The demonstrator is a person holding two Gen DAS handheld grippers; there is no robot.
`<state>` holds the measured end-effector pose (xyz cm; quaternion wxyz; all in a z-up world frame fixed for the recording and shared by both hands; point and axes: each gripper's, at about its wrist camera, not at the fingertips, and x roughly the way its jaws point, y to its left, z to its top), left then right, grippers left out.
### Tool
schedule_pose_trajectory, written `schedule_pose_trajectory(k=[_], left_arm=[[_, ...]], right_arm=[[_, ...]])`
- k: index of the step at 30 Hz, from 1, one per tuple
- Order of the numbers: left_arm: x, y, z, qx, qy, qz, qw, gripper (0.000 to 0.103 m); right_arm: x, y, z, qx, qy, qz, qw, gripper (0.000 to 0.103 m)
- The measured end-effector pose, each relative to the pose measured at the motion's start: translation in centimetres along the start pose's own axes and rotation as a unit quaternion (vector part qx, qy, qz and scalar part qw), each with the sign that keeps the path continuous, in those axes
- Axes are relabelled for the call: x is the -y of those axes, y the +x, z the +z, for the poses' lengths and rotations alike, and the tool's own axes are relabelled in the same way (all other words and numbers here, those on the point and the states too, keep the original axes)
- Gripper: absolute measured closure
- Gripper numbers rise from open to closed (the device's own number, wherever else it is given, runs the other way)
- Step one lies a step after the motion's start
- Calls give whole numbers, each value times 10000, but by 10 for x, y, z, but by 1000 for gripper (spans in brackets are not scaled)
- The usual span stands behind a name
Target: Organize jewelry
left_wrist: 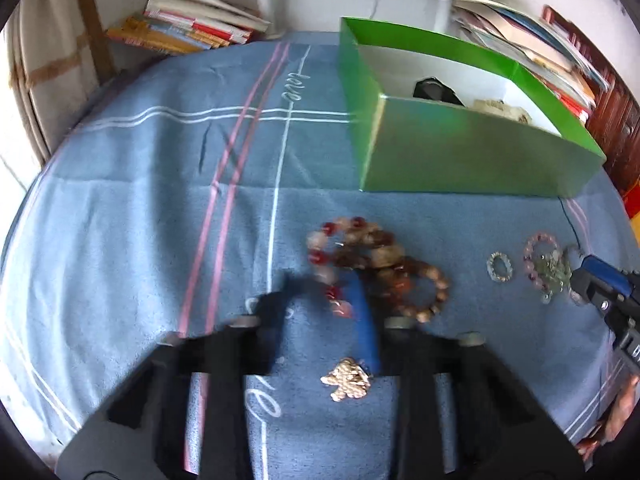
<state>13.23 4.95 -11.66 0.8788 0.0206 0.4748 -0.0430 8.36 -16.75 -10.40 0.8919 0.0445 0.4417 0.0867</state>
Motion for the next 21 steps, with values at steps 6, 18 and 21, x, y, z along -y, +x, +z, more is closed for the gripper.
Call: schedule_pose_trajectory(k=[6,18,21], left_arm=[[7,-17,6,143,-38,-311,9994,95],[43,-84,17,660,381,-1270,9890,95],[58,-68,4,375,525,-1304,9894,95]], right_arm=[[12,-3,-4,26,189,5,9998,69],[12,-7,-8,63,291,62,9995,68],[3,-8,-10,37,168,213,9996,68]])
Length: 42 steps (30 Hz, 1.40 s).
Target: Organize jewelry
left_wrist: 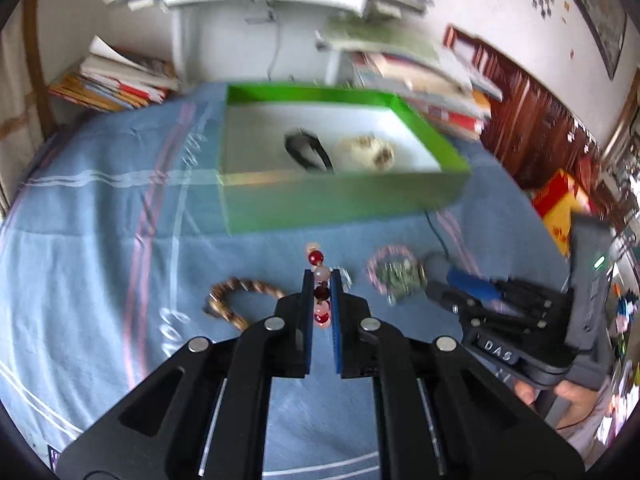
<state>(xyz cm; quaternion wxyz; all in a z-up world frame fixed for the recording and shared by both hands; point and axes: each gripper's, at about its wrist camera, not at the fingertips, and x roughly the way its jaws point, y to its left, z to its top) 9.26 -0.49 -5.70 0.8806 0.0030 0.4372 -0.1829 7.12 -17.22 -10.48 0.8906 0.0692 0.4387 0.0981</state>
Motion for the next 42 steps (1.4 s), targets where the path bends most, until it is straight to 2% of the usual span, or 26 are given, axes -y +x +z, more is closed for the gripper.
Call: schedule_pose_trajectory(k=[4,9,13,16,18,22,26,29,32,42], left_arm=[[5,32,-19,-503,-12,-51,9987,95],[2,50,-29,-703,-60,58,9975,93],[-2,54,-34,-709,-110,92,9974,87],[-2,52,-35,-686,-100,46,9976,81],[0,52,-36,-662,-83,11,9978,75],[9,54,-35,-627,10,58,9980,66],[9,52,-37,-611,62,100,9981,65],[7,51,-38,-612,55,99,9981,65],[6,49,-40,-602,58,110,9981,65],[10,47,-42,-574,66,102,9983,62]], right_arm=[[-12,7,-3,-119,-166,128,9997,68],[-10,13,-5,-218,-224,-63,9995,69],[2,9,-7,-166,-223,-577,9979,68],[19,6,-3,-122,6,-819,9966,68],[21,-1,2,48,60,-695,9975,68],[-3,-2,9,152,-413,-291,9986,68],[-28,20,13,-90,-728,-147,9972,69],[-34,28,11,-126,-874,-273,9957,78],[-29,20,11,-116,-720,-102,9973,95],[-4,-44,10,479,-302,61,9984,95]])
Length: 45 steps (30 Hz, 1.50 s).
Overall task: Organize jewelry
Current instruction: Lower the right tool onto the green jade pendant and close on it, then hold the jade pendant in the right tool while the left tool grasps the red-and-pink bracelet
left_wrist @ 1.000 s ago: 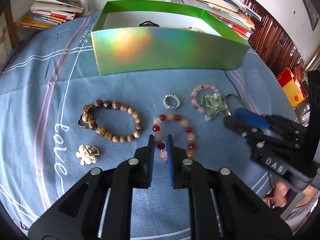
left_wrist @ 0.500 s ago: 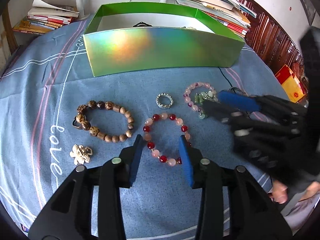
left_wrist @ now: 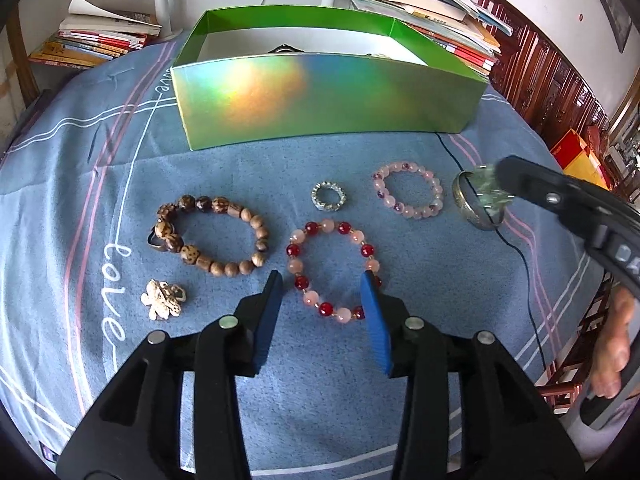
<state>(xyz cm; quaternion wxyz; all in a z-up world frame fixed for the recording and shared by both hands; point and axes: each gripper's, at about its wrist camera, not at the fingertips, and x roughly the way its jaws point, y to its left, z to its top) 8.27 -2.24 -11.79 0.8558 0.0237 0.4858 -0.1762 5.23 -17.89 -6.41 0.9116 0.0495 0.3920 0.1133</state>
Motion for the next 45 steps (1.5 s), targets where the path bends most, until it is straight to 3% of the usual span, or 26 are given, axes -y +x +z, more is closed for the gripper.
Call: schedule_pose_trajectory(k=[7,13,23,35,42,45], left_arm=[[6,-1,-1,5,39,-39,10000,62],[4,0,-1,13,26,-28,10000,59],[12,4,-1,124,148,271,9994,56],[-6,2,3,145,-297,-196,9993,55],[9,5,2,219,-45,242,9995,57],[10,6,2,268,-52,524,9983,67]], right_arm=[[-5,17,-22,-480,19,164,9987,93],[8,21,-34,-563,272,-13,9980,71],[3,19,-37,-538,146,28,9984,71],[-7,35,-43,-740,85,98,9972,71],[-7,36,-42,-700,104,76,9975,69],[-7,35,-41,-610,101,-122,9980,67]])
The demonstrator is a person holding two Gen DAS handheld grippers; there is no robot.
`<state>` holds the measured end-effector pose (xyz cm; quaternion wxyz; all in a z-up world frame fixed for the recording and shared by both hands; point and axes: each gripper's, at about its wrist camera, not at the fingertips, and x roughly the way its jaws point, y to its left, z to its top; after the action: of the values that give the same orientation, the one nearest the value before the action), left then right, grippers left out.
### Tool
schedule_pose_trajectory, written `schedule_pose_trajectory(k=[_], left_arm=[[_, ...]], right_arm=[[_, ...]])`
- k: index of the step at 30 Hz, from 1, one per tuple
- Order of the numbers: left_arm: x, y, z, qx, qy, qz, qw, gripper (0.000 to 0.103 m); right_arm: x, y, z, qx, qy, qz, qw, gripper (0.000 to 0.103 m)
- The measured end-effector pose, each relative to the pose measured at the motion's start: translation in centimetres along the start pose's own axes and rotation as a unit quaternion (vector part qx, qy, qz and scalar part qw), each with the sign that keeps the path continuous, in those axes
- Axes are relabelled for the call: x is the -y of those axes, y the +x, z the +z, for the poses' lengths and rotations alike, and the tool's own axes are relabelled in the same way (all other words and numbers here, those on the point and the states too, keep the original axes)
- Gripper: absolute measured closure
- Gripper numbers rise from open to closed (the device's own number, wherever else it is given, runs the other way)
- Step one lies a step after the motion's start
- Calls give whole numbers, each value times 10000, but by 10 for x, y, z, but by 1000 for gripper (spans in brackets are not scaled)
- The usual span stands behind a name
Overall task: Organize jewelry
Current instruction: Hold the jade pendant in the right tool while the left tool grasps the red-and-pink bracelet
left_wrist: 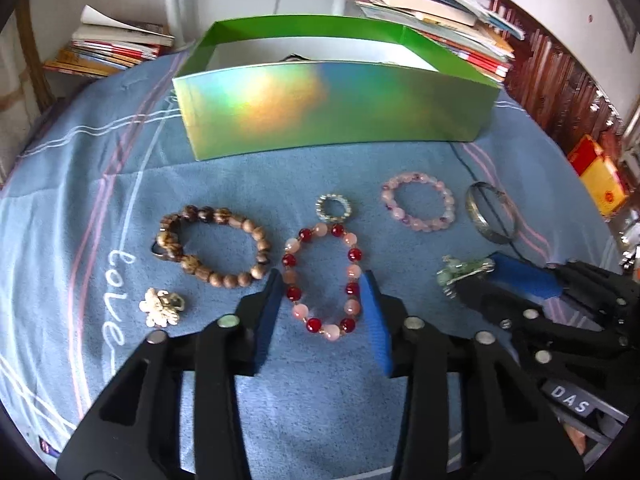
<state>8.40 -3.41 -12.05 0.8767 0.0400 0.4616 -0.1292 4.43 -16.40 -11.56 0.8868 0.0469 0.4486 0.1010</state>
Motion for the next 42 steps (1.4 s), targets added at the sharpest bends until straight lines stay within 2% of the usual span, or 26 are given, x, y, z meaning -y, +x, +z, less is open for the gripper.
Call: schedule_pose_trajectory(k=[3,9,10,11,12,13,17,21,24,31,33,42], left_arm=[[3,1,-2,113,52,258,9996,71],[4,-1,-6,201,48,383,9991,69],[4,-1,-6,208,44,411,9989,66],[3,-1,-6,218,23,462,9987,62],[2,-1,-6,221,-8,496,9985,60],[1,0,-6,220,-35,510,9985,56],[-1,-1,-7,226,-77,513,9984,55],[-2,-1,-7,234,-109,570,9980,51],[-5,0,-7,224,-155,595,9979,46],[-6,1,-7,204,-174,643,9976,37],[-8,1,-6,200,-199,642,9975,34],[-7,1,-8,231,-195,640,9975,32]], right_arm=[[-2,-2,1,144,-79,-296,9994,64],[-9,7,2,131,-163,-324,9993,61],[-9,9,1,151,-161,-361,9991,61],[-9,8,1,182,-159,-389,9990,66],[-9,8,0,184,-167,-378,9990,78],[-9,8,0,184,-171,-348,9991,80],[-4,3,1,249,-92,-445,9987,85],[6,-1,1,273,78,-710,9971,86],[9,-2,0,266,136,-689,9972,86],[8,-10,-3,367,106,-640,9972,72],[7,-10,-2,388,106,-642,9971,63],[8,-5,-4,289,96,-660,9974,62]])
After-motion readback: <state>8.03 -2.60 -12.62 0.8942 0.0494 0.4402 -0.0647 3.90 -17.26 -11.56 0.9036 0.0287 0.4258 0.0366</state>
